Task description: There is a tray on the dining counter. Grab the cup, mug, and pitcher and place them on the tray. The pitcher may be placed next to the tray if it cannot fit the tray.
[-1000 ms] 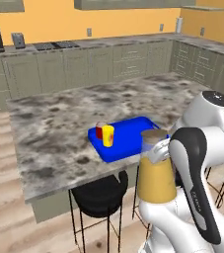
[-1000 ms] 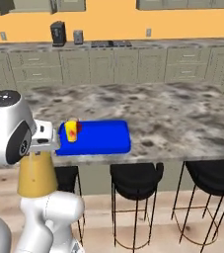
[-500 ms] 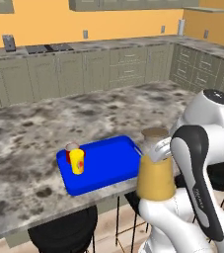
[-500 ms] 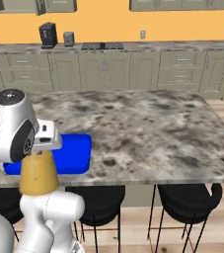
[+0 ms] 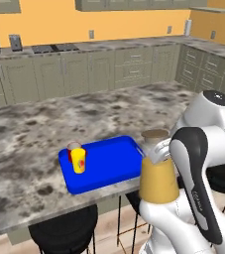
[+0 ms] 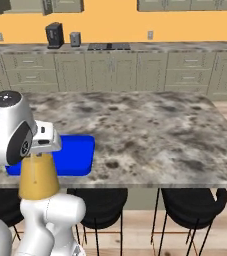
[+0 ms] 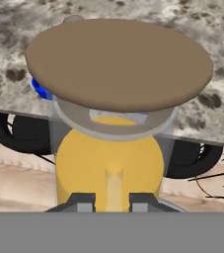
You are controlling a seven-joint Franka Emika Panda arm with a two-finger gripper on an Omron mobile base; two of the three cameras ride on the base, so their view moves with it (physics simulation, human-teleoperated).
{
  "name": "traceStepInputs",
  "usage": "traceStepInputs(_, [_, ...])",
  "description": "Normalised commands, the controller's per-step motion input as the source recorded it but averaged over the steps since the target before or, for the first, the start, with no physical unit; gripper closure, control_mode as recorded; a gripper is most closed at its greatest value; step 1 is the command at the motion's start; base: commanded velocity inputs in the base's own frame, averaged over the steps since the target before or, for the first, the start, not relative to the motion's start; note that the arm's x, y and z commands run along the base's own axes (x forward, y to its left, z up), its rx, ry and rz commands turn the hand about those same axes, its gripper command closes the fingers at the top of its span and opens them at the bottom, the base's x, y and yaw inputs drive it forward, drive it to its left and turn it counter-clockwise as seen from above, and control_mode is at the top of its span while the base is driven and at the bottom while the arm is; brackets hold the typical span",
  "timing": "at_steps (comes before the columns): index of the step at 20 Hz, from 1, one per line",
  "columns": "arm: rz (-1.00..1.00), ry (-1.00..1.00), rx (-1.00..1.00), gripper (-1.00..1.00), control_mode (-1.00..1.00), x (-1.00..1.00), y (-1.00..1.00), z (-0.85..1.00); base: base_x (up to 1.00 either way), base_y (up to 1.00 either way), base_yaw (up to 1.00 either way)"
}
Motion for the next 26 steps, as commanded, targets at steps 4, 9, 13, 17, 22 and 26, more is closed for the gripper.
traceStepInputs(4, [0.03,0.00,0.03,1.00,-1.00,0.28,0.00,0.00,0.25,-0.01,0.05])
traceStepInputs(9, [0.03,-0.02,0.05,1.00,-1.00,0.82,0.00,0.00,0.00,0.00,0.00])
traceStepInputs(13, [0.00,-0.02,0.01,1.00,-1.00,0.89,0.00,0.00,0.00,0.00,0.00])
traceStepInputs(17, [0.00,0.00,0.00,1.00,-1.00,1.00,0.00,-0.08,0.00,0.00,0.00])
traceStepInputs(22, [0.00,0.00,0.01,1.00,-1.00,0.94,0.01,-0.22,0.00,0.00,0.00])
traceStepInputs(26, [0.00,0.00,0.00,1.00,-1.00,0.94,0.19,-0.17,0.00,0.00,0.00])
